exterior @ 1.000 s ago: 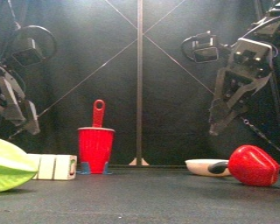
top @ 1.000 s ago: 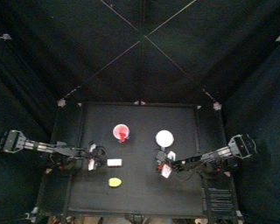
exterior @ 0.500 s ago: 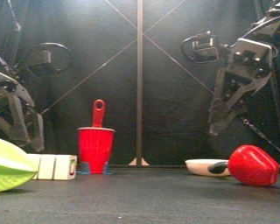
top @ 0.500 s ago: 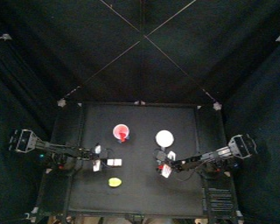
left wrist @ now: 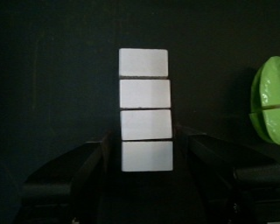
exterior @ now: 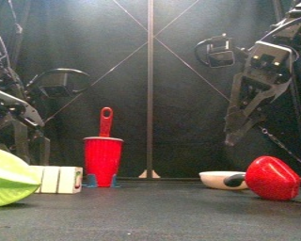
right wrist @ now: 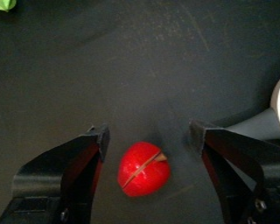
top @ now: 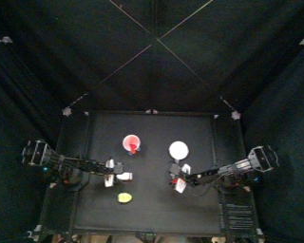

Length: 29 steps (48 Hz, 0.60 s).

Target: Grab sushi roll

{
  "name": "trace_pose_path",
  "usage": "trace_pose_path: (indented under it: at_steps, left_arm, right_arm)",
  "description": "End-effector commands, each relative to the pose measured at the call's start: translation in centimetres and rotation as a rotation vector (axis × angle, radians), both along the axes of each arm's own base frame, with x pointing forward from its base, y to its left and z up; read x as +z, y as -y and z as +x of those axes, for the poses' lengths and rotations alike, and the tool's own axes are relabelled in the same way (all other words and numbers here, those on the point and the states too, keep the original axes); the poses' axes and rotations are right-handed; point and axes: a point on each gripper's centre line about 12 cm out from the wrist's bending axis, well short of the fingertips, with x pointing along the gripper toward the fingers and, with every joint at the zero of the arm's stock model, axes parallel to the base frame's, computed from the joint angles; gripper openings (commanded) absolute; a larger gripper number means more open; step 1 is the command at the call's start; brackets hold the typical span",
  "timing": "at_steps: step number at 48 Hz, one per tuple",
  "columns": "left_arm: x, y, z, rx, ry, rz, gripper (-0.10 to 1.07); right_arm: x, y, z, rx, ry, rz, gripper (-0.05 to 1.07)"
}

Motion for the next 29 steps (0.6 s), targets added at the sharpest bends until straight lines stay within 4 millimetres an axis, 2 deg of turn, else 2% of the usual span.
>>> trace_pose_path:
  at_steps: [1, 14, 29]
  left_arm:
    - [0.23, -0.09, 0.85, 0.002, -0.012, 0.001, 0.91]
    - [-0.21, -0.1, 1.2, -0.006, -0.053, 0.007, 0.88]
    - [0.03, -0.1, 1.26, -0.014, -0.053, 0.012, 0.7]
  right_arm:
    - [1.24, 0.03, 0.26, 0.0, 0.04, 0.007, 1.01]
    - [1.19, 0.04, 0.22, 0.0, 0.038, 0.007, 1.01]
    - [1.14, 0.0, 0.17, 0.001, 0.037, 0.008, 1.01]
